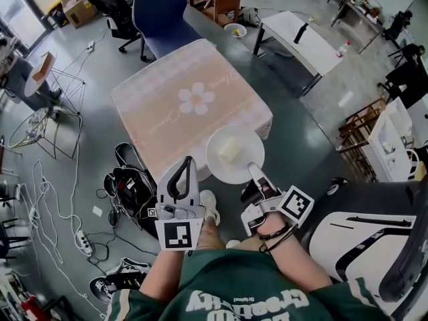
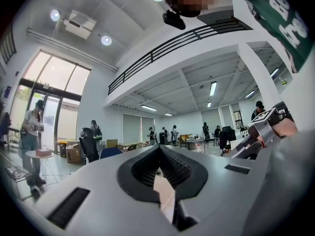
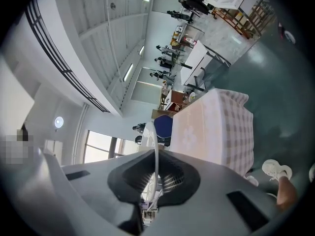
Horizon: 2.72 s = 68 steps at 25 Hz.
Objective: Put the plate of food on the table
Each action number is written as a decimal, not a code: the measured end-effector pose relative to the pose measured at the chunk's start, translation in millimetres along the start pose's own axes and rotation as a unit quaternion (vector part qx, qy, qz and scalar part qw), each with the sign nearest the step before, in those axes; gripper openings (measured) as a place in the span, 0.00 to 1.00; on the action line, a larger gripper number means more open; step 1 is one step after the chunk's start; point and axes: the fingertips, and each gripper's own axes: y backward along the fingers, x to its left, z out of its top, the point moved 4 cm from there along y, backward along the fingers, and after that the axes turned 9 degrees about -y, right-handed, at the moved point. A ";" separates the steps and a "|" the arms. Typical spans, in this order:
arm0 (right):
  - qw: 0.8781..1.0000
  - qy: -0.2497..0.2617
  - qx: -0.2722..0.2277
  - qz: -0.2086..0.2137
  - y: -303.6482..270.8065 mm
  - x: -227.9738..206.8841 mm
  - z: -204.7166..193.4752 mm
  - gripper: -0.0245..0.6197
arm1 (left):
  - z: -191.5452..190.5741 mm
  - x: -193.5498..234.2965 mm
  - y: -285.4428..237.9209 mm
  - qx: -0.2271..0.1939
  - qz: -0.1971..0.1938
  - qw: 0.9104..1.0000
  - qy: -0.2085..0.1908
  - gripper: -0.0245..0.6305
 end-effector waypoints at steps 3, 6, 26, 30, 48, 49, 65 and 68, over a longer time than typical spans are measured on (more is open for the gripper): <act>1.000 -0.005 -0.006 -0.004 -32.0 4.6 5.9 0.07 | -4.0 19.4 -26.6 0.002 -0.011 1.000 -0.003 0.05; 1.000 -0.004 -0.011 -0.008 -60.2 9.9 11.6 0.07 | -9.1 37.2 -50.4 0.003 -0.020 1.000 -0.007 0.05; 0.999 0.015 0.045 -0.009 -181.5 41.0 9.4 0.07 | -37.6 117.7 -121.4 0.017 0.027 0.999 0.005 0.05; 0.997 0.020 0.072 -0.010 -208.5 42.8 10.8 0.07 | -43.1 129.4 -131.6 0.024 0.056 0.998 0.011 0.05; 0.952 0.037 0.302 -0.042 -361.7 27.7 -33.1 0.07 | -84.2 203.6 -161.5 0.108 0.257 0.961 -0.004 0.05; 0.949 0.035 0.312 -0.043 -366.6 24.6 -38.6 0.07 | -89.2 206.8 -159.7 0.113 0.265 0.958 -0.006 0.05; 0.939 0.041 0.328 -0.098 -403.9 -23.2 -75.8 0.07 | -153.2 236.1 -153.6 0.150 0.278 0.949 -0.001 0.05; 0.939 0.036 0.324 -0.110 -409.6 -38.4 -86.2 0.07 | -170.6 241.8 -148.5 0.161 0.277 0.947 0.004 0.05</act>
